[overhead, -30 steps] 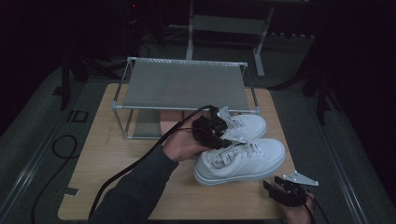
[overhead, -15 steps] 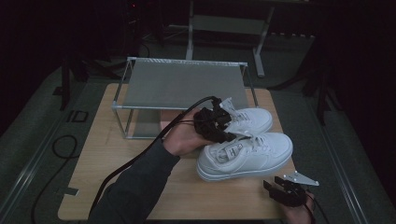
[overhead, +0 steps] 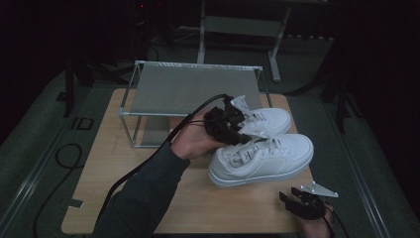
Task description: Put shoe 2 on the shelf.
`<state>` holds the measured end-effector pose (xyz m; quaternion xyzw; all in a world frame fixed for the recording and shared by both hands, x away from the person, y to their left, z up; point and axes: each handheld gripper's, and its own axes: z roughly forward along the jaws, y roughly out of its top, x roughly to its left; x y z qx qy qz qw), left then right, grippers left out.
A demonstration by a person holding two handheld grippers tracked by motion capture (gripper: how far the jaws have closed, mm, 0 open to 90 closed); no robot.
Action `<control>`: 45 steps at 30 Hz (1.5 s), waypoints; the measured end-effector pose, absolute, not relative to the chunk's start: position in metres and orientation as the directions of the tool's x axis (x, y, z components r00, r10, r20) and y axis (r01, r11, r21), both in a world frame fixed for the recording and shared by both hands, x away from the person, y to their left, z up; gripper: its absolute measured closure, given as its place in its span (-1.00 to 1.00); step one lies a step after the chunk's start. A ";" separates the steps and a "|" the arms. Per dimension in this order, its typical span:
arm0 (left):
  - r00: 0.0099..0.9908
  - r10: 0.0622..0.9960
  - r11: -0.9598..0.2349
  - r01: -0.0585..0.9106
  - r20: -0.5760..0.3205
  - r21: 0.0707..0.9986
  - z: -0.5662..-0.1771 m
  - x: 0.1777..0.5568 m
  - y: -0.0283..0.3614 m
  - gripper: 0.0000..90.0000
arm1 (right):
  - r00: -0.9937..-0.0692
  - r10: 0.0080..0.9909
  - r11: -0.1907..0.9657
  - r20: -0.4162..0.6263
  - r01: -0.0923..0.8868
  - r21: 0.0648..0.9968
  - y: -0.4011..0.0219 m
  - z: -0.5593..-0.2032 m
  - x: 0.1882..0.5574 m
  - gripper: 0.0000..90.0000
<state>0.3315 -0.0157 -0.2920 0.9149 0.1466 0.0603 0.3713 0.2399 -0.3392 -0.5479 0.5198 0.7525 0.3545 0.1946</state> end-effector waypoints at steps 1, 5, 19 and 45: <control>0.949 0.316 -0.682 0.223 0.006 0.696 -0.291 0.333 -0.015 0.70 | -0.383 0.921 0.207 0.076 0.645 0.736 -0.339 -0.548 0.240 -0.03; 0.944 0.330 -0.677 0.232 0.006 0.699 -0.290 0.338 -0.015 0.70 | -0.382 0.921 0.206 0.077 0.645 0.736 -0.339 -0.548 0.240 -0.03; 0.916 0.402 -0.652 0.274 0.016 0.707 -0.280 0.362 -0.009 0.70 | -0.381 0.921 0.203 0.079 0.645 0.737 -0.340 -0.548 0.240 -0.03; 0.802 0.597 -0.577 0.417 0.014 0.702 -0.276 0.404 0.016 0.70 | -0.377 0.923 0.200 0.079 0.644 0.739 -0.341 -0.548 0.240 -0.03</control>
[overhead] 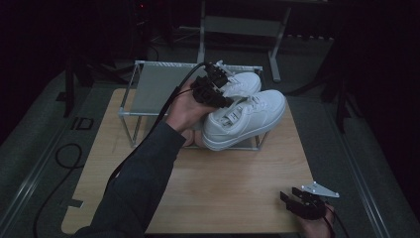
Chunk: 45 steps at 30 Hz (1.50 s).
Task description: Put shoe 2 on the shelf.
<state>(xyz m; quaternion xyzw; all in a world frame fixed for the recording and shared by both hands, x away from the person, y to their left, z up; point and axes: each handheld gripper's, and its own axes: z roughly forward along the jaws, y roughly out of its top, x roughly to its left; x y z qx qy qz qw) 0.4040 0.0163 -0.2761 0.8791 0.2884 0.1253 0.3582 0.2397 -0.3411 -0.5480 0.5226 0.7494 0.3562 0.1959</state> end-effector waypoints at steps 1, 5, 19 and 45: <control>0.792 0.611 -0.572 0.426 0.017 0.701 -0.276 0.406 0.018 0.70 | -0.376 0.923 0.199 0.079 0.645 0.738 -0.341 -0.548 0.240 -0.03; 0.775 0.632 -0.558 0.444 0.013 0.701 -0.277 0.411 0.021 0.70 | -0.376 0.923 0.199 0.079 0.644 0.738 -0.341 -0.548 0.240 -0.03; 0.715 0.699 -0.523 0.488 0.023 0.699 -0.277 0.425 0.032 0.70 | -0.377 0.923 0.201 0.079 0.645 0.737 -0.341 -0.548 0.240 -0.03; 0.544 0.838 -0.417 0.589 0.041 0.692 -0.281 0.452 0.049 0.69 | -0.373 0.924 0.195 0.082 0.644 0.740 -0.342 -0.548 0.239 -0.03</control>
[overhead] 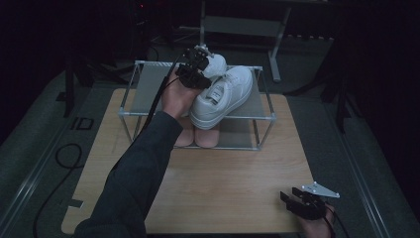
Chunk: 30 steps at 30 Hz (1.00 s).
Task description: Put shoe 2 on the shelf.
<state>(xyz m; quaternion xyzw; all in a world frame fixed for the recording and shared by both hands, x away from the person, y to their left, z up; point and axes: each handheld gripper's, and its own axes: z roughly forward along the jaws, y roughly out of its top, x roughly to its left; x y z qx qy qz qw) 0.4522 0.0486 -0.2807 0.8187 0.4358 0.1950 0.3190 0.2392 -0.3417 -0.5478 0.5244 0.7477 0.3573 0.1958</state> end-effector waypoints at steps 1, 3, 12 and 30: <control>0.536 0.843 -0.409 0.595 0.038 0.691 -0.281 0.454 0.050 0.70 | -0.374 0.924 0.195 0.082 0.643 0.741 -0.342 -0.548 0.239 -0.03; 0.522 0.852 -0.400 0.601 0.039 0.692 -0.282 0.457 0.051 0.69 | -0.374 0.924 0.195 0.082 0.643 0.741 -0.342 -0.548 0.239 -0.03; 0.460 0.888 -0.346 0.636 0.022 0.689 -0.285 0.467 0.056 0.69 | -0.370 0.925 0.191 0.083 0.643 0.742 -0.343 -0.547 0.238 -0.03; 0.340 0.940 -0.245 0.682 -0.002 0.689 -0.292 0.485 0.059 0.69 | -0.365 0.927 0.185 0.085 0.643 0.743 -0.344 -0.547 0.236 -0.03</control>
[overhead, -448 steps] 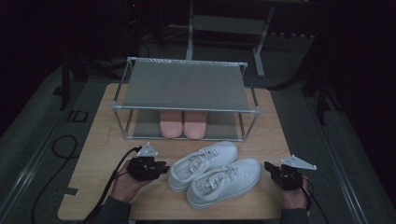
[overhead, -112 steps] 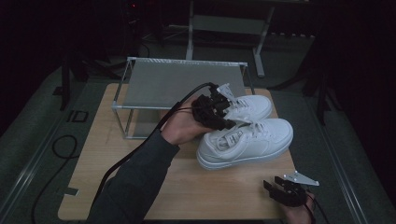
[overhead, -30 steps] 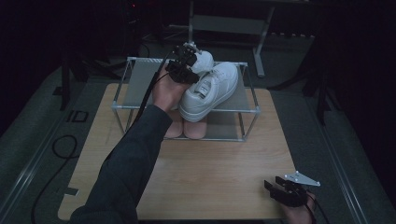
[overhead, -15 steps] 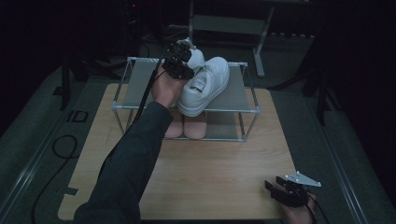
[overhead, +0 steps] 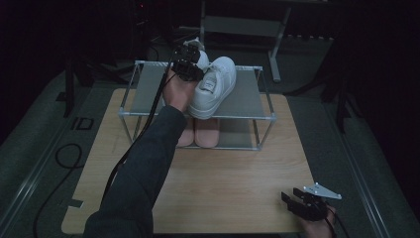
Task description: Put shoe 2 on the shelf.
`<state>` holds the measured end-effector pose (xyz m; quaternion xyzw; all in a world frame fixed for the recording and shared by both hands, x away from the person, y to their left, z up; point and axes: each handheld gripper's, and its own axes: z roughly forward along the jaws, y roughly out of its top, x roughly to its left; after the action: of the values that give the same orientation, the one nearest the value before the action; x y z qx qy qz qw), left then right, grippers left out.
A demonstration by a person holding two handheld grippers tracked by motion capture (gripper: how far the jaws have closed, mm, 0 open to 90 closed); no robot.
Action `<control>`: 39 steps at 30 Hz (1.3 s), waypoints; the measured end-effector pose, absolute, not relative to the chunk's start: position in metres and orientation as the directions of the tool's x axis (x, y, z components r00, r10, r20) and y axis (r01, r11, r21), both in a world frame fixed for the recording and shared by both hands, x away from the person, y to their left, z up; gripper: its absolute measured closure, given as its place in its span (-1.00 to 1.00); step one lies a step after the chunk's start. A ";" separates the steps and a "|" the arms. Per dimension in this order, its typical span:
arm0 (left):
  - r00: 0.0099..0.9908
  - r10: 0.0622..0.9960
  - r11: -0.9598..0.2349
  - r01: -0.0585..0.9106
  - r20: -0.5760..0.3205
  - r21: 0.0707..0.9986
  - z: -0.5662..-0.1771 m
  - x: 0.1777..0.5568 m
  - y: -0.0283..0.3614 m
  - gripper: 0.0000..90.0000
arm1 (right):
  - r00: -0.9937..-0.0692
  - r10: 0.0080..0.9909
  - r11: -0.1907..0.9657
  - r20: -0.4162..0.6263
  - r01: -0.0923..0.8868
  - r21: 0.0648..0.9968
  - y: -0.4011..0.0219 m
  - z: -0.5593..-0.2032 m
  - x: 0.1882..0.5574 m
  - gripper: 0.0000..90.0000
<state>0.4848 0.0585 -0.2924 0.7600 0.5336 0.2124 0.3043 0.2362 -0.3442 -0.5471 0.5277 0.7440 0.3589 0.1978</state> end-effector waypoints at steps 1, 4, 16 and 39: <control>0.320 0.947 -0.227 0.685 -0.007 0.692 -0.293 0.487 0.059 0.69 | -0.365 0.927 0.185 0.085 0.643 0.743 -0.344 -0.547 0.236 -0.03; 0.298 0.954 -0.211 0.692 -0.007 0.690 -0.292 0.490 0.060 0.69 | -0.365 0.927 0.184 0.086 0.643 0.743 -0.344 -0.547 0.236 -0.03; 0.233 0.972 -0.154 0.707 -0.022 0.690 -0.290 0.497 0.059 0.69 | -0.365 0.927 0.184 0.086 0.643 0.743 -0.344 -0.547 0.236 -0.03; 0.069 0.997 -0.023 0.721 -0.039 0.692 -0.302 0.505 0.052 0.68 | -0.363 0.928 0.180 0.089 0.642 0.745 -0.345 -0.547 0.236 -0.03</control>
<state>0.5051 0.0518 -0.3019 0.6731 0.6382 0.2415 0.2853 0.2359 -0.3450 -0.5470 0.5288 0.7423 0.3611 0.1975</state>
